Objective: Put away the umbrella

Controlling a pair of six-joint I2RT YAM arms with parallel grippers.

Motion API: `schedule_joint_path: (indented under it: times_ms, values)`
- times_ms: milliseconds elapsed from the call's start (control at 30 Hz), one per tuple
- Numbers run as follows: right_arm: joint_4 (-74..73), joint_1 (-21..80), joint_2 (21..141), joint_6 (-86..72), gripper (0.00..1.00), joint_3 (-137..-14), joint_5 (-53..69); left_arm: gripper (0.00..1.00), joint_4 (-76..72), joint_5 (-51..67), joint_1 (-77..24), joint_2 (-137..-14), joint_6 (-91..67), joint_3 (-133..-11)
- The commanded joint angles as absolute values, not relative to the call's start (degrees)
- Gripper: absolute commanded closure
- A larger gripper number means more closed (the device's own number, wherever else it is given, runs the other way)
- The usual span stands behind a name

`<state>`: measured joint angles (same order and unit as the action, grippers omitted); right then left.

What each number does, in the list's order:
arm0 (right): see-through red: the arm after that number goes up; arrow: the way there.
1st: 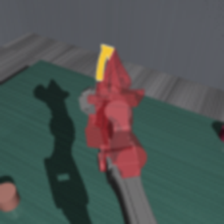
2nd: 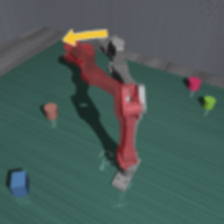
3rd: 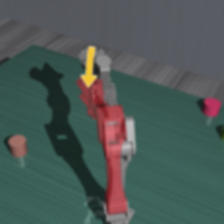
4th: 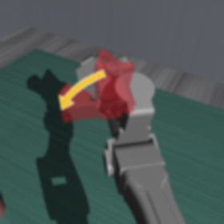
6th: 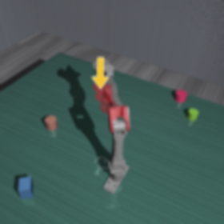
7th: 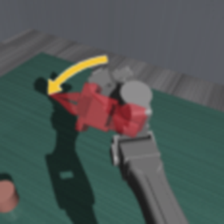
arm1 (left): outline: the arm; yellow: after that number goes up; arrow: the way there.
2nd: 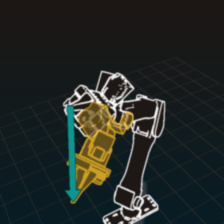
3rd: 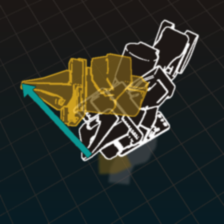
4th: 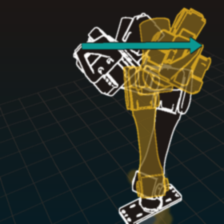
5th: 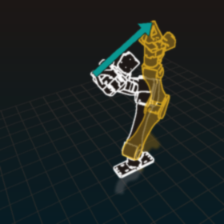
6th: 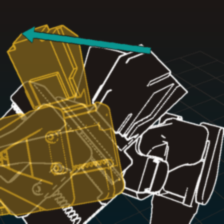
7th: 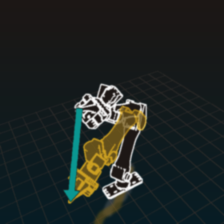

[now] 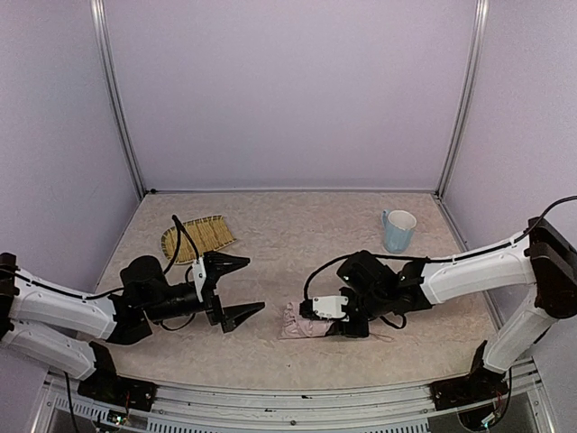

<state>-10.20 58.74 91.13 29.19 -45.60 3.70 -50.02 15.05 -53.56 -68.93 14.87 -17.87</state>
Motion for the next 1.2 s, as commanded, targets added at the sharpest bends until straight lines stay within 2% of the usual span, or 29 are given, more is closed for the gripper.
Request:
schedule_joint_path:
  times_ms: [0,67,200,367,633,767,833,967,1167]
  values:
    - [-13.5,55.1,85.0,27.2,1.0,-50.4,6.0,0.07,-61.0,22.2,-54.9,-71.5,4.8,-20.2]
    - [-14.6,54.3,83.0,27.8,1.0,-53.0,6.4,0.17,-63.3,20.4,-57.7,-73.2,5.6,-19.7]
    - [-16.7,53.9,80.1,30.1,1.0,-58.4,6.7,0.24,-60.6,13.7,-63.7,-76.7,11.5,-20.9]
    - [-21.2,53.9,79.3,32.6,1.0,-65.8,6.8,0.31,-67.4,11.4,-64.4,-80.2,10.6,-20.6]
    - [-25.7,54.4,80.5,35.0,1.0,-74.3,10.2,0.23,-76.3,0.5,-64.7,-86.0,13.5,-21.2]
    - [-25.2,54.5,79.5,35.5,1.0,-75.2,12.5,0.2,-76.4,2.5,-63.9,-87.7,15.7,-21.5]
    - [-24.9,54.6,79.2,35.6,1.0,-75.5,13.2,0.25,-75.1,5.5,-64.0,-89.2,15.9,-23.0]
    - [-24.4,54.6,79.3,35.1,1.0,-76.1,11.3,0.45,-77.2,10.7,-65.6,-91.0,16.2,-24.1]
    - [-23.8,54.6,79.3,34.9,1.0,-76.6,11.8,0.47,-78.4,14.0,-66.0,-94.3,15.8,-26.5]
